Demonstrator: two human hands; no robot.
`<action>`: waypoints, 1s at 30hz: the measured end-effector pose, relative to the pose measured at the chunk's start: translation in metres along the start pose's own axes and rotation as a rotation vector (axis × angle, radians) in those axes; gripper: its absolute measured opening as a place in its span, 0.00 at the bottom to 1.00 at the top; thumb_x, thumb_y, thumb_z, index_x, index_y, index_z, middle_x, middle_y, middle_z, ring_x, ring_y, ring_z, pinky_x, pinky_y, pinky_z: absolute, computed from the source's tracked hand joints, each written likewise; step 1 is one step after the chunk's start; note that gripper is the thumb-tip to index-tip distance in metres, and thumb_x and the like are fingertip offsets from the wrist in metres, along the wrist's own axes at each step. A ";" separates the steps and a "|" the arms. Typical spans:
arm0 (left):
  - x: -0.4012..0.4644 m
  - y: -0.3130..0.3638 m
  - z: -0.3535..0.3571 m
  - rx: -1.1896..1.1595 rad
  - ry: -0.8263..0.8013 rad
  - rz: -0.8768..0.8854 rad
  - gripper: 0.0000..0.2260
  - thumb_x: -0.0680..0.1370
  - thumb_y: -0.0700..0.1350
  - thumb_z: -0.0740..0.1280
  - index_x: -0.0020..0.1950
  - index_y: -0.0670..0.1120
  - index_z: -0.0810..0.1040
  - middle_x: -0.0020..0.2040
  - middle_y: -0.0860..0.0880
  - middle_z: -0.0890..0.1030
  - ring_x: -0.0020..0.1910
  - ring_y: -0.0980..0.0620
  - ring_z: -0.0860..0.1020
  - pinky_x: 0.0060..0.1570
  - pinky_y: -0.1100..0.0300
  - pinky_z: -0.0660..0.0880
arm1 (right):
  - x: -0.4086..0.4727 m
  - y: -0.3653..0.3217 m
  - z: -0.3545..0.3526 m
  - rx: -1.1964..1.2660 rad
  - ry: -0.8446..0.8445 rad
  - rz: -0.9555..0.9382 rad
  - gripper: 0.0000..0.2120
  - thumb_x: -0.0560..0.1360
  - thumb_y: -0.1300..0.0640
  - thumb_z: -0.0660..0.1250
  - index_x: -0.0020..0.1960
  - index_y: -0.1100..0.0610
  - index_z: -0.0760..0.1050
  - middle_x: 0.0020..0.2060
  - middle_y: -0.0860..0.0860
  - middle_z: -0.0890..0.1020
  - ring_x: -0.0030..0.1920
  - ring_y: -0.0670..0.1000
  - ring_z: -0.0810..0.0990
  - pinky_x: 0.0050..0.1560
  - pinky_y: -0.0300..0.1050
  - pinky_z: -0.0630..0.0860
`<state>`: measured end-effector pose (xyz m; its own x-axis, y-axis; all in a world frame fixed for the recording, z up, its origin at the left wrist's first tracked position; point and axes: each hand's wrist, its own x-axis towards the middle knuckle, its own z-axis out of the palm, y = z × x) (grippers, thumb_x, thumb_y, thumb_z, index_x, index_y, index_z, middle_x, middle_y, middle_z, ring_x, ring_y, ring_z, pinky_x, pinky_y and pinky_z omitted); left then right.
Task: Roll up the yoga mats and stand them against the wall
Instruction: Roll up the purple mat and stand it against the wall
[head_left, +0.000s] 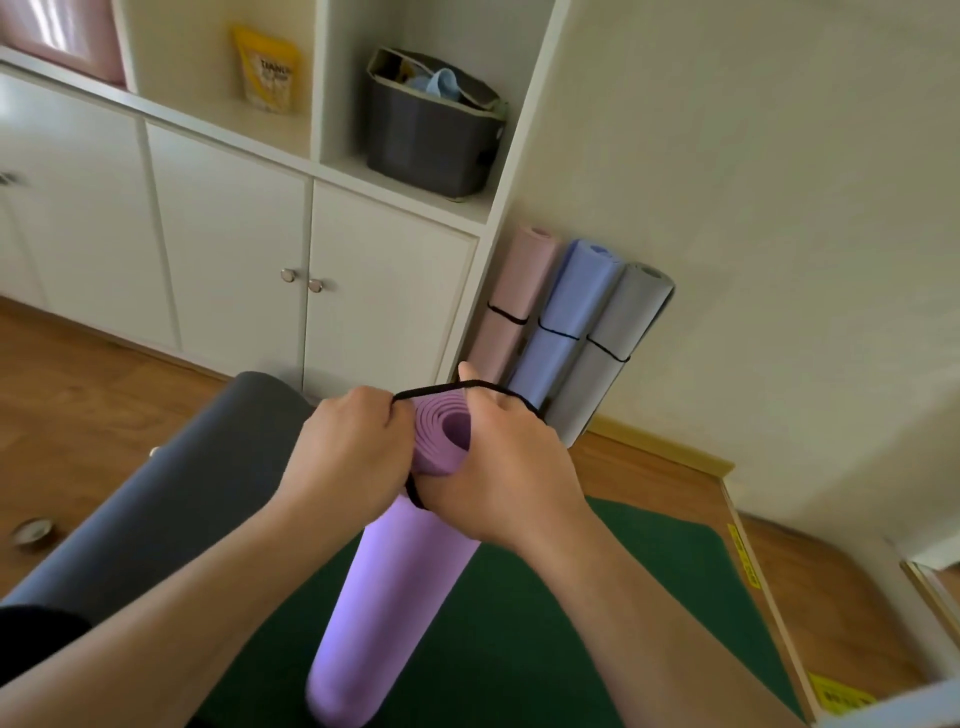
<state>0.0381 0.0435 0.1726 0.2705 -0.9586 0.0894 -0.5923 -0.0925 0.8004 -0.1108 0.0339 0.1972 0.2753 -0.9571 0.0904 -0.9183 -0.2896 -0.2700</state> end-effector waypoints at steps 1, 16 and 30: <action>0.003 -0.004 -0.002 -0.050 0.010 -0.009 0.17 0.83 0.43 0.60 0.36 0.40 0.76 0.31 0.44 0.80 0.31 0.43 0.78 0.31 0.50 0.75 | -0.002 0.000 0.000 0.029 0.020 0.006 0.58 0.69 0.28 0.73 0.87 0.47 0.46 0.71 0.47 0.75 0.69 0.53 0.76 0.59 0.48 0.76; 0.052 -0.051 0.012 -0.429 -0.207 -0.253 0.08 0.80 0.36 0.70 0.44 0.34 0.85 0.40 0.35 0.85 0.35 0.40 0.83 0.39 0.49 0.85 | -0.012 0.031 -0.013 0.666 -0.142 0.231 0.22 0.82 0.28 0.57 0.53 0.39 0.84 0.51 0.34 0.85 0.57 0.39 0.79 0.59 0.42 0.72; 0.043 -0.109 0.042 0.241 -0.580 -0.265 0.12 0.79 0.30 0.57 0.46 0.38 0.80 0.33 0.42 0.85 0.31 0.45 0.86 0.32 0.54 0.83 | -0.006 0.079 0.108 1.015 -0.437 0.560 0.19 0.87 0.47 0.55 0.62 0.54 0.82 0.57 0.57 0.84 0.39 0.55 0.83 0.41 0.53 0.83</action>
<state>0.0827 0.0012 0.0645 0.0184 -0.8784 -0.4775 -0.7329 -0.3367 0.5912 -0.1541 0.0156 0.0721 0.1668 -0.8173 -0.5516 -0.3581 0.4710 -0.8062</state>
